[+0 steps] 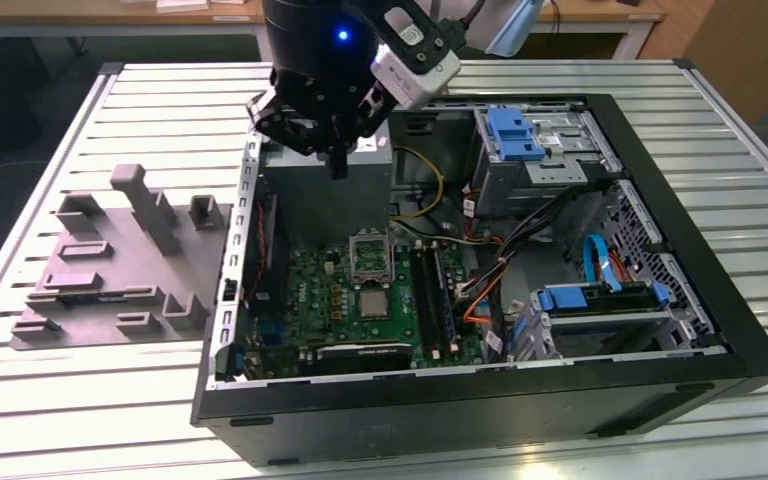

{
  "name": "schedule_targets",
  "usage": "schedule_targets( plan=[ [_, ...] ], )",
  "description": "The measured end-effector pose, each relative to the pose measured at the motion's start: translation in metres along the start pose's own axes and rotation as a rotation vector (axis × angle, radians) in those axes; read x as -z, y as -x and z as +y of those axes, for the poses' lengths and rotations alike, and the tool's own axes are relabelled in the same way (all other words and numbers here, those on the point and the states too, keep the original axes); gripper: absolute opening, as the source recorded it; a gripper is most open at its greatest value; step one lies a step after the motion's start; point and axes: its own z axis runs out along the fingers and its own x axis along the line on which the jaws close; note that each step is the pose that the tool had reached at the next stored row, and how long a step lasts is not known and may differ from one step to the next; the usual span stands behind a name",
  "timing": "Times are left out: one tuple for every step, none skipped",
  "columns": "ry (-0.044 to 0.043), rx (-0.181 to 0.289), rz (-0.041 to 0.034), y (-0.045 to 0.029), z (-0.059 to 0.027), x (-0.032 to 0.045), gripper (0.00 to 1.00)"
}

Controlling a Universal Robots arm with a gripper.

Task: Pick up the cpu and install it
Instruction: 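Close the cpu cover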

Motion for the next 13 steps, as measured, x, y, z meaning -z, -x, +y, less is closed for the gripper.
schedule_targets(
  plan=[
    [0.0004,0.018,0.0008,-0.0001,0.0,-0.0011,0.11],
    [0.0008,0.036,0.0018,-0.0001,-0.0001,-0.0022,0.11],
    [0.0013,0.054,0.0024,-0.0001,-0.0001,-0.0032,0.11],
    [0.0018,0.072,0.0032,-0.0001,-0.0002,-0.0041,0.11],
    [0.0021,0.088,0.004,-0.0001,-0.0002,-0.0047,0.11],
    [0.0024,0.102,0.0046,-0.0001,-0.0002,-0.0053,0.11],
    [0.0028,0.114,0.0049,-0.0002,-0.0004,-0.006,0.11],
    [0.0027,0.123,0.0053,-0.0003,-0.0008,-0.0065,0.11],
    [0.0027,0.13,0.0053,-0.0005,-0.0012,-0.007,0.11],
    [0.0029,0.137,0.0052,-0.0007,-0.0015,-0.0077,0.11],
    [0.003,0.146,0.0051,-0.0008,-0.0018,-0.0085,0.11],
    [0.0033,0.161,0.0058,-0.0008,-0.0018,-0.0093,0.11],
    [0.0038,0.179,0.0066,-0.0008,-0.0019,-0.0103,0.11]
  ],
)
